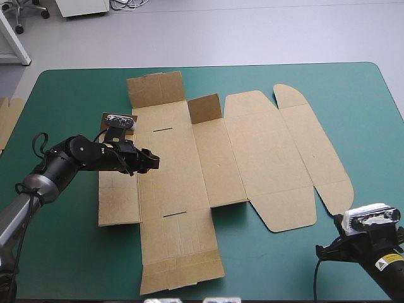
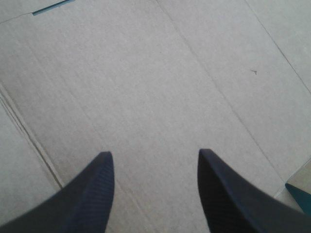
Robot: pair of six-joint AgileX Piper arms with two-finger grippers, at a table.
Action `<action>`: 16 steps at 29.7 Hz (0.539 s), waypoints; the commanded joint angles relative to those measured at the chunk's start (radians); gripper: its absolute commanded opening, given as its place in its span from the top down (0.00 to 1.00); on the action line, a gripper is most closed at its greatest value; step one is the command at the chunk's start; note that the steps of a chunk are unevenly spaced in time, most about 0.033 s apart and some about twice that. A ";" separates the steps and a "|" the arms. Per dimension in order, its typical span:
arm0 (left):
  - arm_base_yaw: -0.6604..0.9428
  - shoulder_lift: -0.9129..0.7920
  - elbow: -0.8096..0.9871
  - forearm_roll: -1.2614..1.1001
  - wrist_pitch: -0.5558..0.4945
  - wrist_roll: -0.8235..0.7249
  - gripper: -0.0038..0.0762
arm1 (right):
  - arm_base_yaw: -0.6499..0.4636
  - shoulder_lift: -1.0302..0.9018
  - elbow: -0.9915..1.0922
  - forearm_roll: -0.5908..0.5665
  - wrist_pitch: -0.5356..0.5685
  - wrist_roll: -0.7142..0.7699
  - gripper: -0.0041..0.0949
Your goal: Fold the box
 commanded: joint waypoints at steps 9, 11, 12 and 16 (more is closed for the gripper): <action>-0.004 -0.026 -0.034 -0.031 -0.022 0.014 0.47 | 0.004 0.010 -0.025 0.014 -0.080 -0.009 0.98; -0.002 -0.033 -0.034 -0.017 -0.016 -0.004 0.47 | 0.004 0.010 -0.025 0.014 -0.073 -0.009 0.98; -0.003 -0.035 -0.034 -0.021 -0.005 -0.004 0.47 | 0.004 0.010 -0.025 0.014 -0.071 -0.009 0.98; -0.003 -0.036 -0.046 -0.046 0.052 -0.004 0.47 | 0.004 0.010 -0.025 0.014 -0.079 -0.009 0.97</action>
